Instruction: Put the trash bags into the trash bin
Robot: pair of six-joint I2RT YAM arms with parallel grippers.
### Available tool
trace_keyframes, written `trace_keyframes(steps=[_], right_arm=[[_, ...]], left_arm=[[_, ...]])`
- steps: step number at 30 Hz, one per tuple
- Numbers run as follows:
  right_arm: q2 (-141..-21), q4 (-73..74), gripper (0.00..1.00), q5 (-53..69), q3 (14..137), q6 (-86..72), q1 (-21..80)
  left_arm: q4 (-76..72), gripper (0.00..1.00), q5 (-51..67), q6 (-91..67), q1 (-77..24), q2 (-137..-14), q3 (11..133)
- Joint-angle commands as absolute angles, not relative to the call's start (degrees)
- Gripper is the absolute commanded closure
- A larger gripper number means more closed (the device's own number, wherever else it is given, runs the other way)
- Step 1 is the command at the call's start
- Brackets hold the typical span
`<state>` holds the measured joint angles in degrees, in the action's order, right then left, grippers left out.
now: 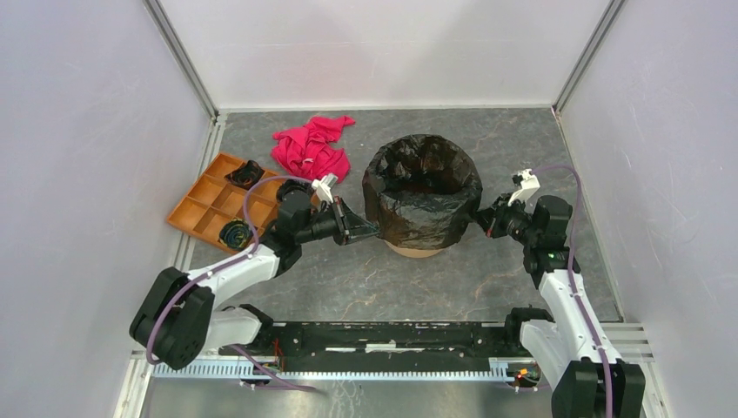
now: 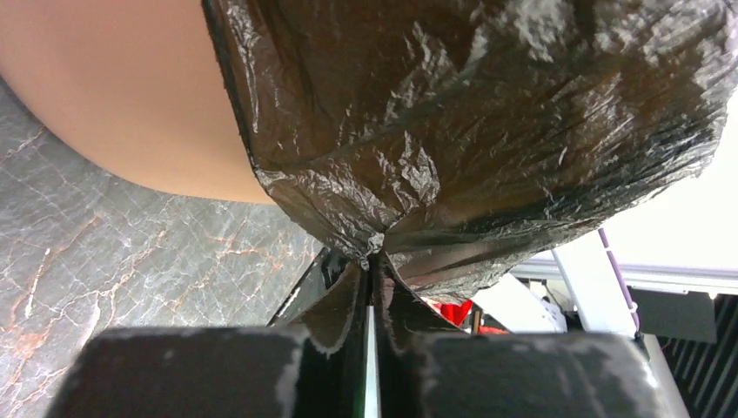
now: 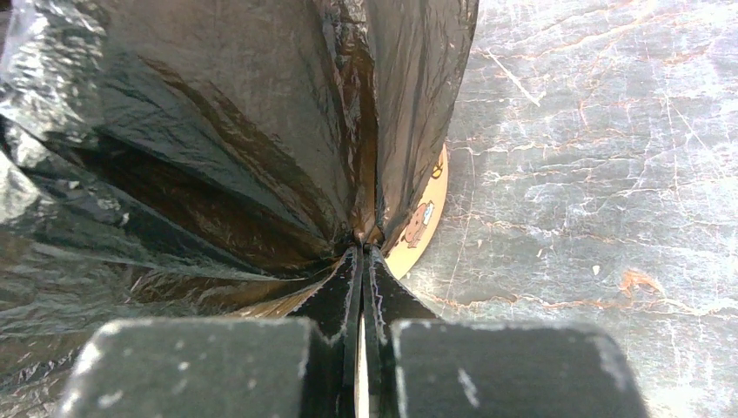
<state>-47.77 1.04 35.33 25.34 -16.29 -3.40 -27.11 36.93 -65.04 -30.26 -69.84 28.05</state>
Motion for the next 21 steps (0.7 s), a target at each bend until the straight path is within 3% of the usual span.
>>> trace_keyframes(steps=[1, 6, 14, 21], right_arm=[[-46.59, -0.14, 1.00, 34.60, 27.29, -15.56, -3.08], [-47.58, -1.16, 0.99, 33.39, 25.80, -15.58, -2.82], [-50.97, -2.37, 0.98, 31.92, 24.71, -15.17, -1.58], [-52.47, -5.10, 0.81, 28.11, 22.46, -15.73, -0.31]], left_arm=[[-29.77, 0.97, 33.79, -63.93, -30.42, -71.63, 28.18], [-13.31, 0.98, 23.19, -56.00, -30.18, -75.76, 32.99], [-10.75, 0.98, 22.83, -54.05, -30.08, -82.93, 38.18], [-7.91, 0.98, 20.09, -49.99, -30.15, -84.45, 39.72]])
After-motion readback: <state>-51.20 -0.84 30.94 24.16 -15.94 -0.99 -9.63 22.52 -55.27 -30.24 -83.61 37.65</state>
